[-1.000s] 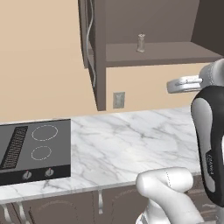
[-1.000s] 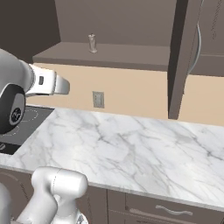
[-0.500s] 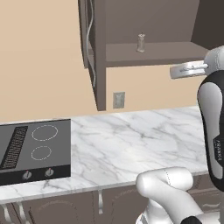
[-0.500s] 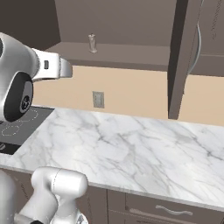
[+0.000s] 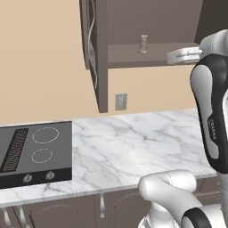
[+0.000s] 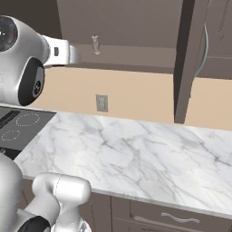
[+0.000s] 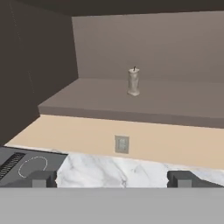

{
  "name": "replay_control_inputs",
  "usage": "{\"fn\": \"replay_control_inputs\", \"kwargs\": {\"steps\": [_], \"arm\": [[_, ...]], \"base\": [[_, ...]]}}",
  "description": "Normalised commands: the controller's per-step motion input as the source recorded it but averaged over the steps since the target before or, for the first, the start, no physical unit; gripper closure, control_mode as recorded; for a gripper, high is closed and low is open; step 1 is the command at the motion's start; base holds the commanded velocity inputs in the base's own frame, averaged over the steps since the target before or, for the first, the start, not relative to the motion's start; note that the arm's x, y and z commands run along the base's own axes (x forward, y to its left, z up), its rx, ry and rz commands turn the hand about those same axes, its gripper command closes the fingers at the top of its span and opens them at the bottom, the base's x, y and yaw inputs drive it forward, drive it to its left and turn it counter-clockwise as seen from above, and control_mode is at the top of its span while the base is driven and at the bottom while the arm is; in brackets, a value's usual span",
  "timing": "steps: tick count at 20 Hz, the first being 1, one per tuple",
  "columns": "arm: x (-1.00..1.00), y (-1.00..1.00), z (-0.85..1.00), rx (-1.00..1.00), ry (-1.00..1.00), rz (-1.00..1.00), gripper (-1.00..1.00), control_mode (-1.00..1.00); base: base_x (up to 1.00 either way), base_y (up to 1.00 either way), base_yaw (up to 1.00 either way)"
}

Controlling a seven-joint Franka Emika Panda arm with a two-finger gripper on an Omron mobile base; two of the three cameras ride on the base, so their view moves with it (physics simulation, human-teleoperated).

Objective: Get the candle and the liquor from the cabinet and move them to the dining counter.

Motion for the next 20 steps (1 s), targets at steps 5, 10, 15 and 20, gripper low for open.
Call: {"fn": "replay_control_inputs", "kwargs": {"steps": [5, 10, 15, 20], "arm": [[0.33, 0.01, 0.0, 0.01, -0.12, 0.0, -1.0, -1.0], [0.44, -0.01, 0.02, 0.02, 0.01, 0.0, -1.0, -1.0], [0.53, -0.02, 0.16, 0.04, 0.16, 0.0, -1.0, -1.0], [0.43, 0.0, -0.04, 0.04, 0.01, 0.0, -1.0, -1.0]], "base": [[0.0, 0.0, 0.0], [0.0, 0.0, 0.0], [0.0, 0.0, 0.0], [0.0, 0.0, 0.0]]}}
